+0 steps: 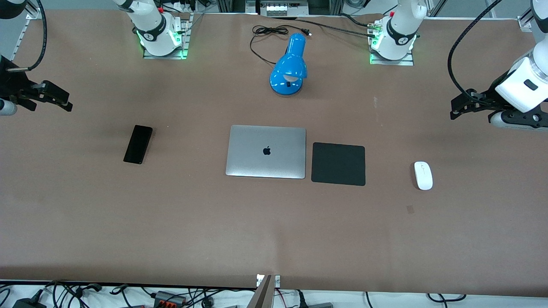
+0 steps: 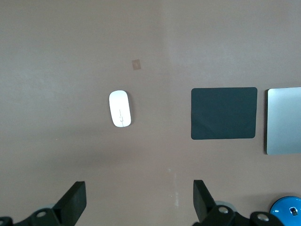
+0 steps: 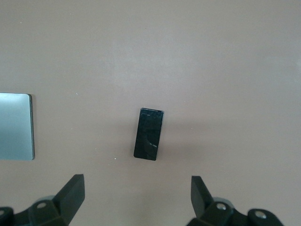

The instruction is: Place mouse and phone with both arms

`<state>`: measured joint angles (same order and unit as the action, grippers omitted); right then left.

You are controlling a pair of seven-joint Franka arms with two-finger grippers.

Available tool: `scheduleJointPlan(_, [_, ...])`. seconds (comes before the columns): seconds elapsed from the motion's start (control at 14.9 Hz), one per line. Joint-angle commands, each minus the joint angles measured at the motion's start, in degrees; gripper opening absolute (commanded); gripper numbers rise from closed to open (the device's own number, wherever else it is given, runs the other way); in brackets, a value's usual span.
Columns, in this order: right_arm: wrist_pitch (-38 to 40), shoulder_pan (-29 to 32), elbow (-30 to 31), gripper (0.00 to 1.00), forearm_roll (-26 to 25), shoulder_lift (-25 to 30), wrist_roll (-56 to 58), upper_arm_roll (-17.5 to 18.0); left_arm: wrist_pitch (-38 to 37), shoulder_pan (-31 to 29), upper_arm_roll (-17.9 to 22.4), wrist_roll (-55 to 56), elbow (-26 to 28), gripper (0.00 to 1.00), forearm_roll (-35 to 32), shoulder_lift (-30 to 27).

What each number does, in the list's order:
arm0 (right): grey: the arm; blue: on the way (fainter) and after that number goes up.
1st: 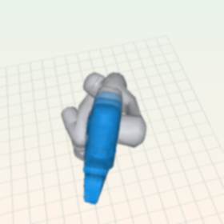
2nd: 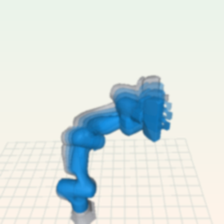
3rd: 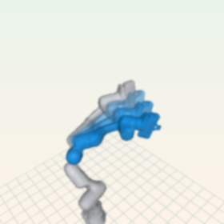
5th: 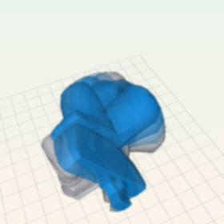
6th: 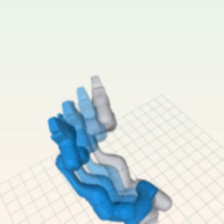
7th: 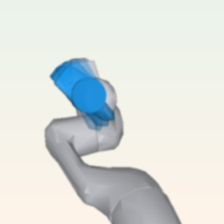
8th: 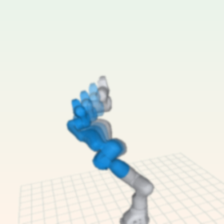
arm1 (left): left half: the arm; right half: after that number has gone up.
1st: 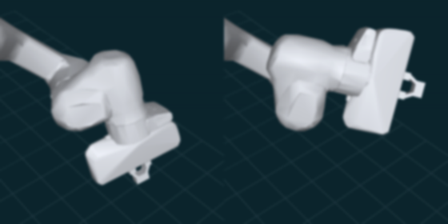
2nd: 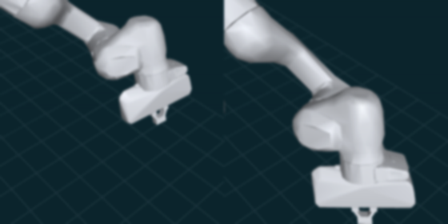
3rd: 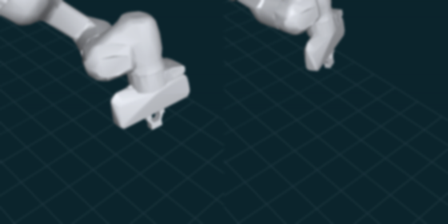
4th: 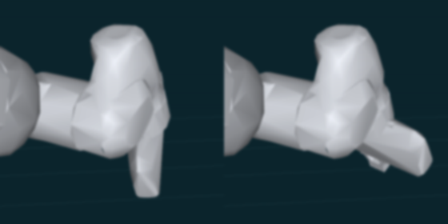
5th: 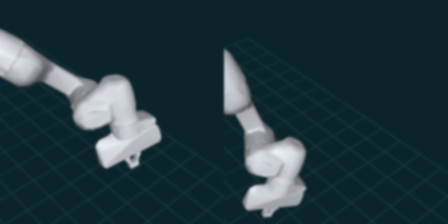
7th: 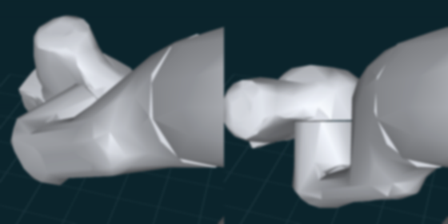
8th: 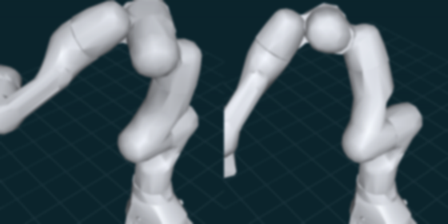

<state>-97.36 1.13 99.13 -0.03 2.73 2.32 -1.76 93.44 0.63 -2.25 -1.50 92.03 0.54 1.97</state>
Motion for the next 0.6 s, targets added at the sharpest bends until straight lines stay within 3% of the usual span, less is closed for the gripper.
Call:
scheduleJointPlan(0.0, [0.4, -0.2, 0.5, 1.0, 0.4, 1.0, 0.6, -0.3, -1.2, 0.2, 0.1, 0.3, -1.8, 1.0, -1.0, 0.8])
scheduleJointPlan(0.34, [0.4, -0.2, 0.2, 1.0, 0.4, 0.9, 0.4, -0.3, -1.6, 0.2, 0.1, -0.1, -1.8, 1.0, -0.9, 0.8])
scheduleJointPlan(0.54, [0.1, -0.4, 0.2, 1.0, 0.5, -0.6, 0.0, -0.3, -5.8, 0.2, -0.2, 0.1, -2.2, 1.0, -0.4, 2.2])
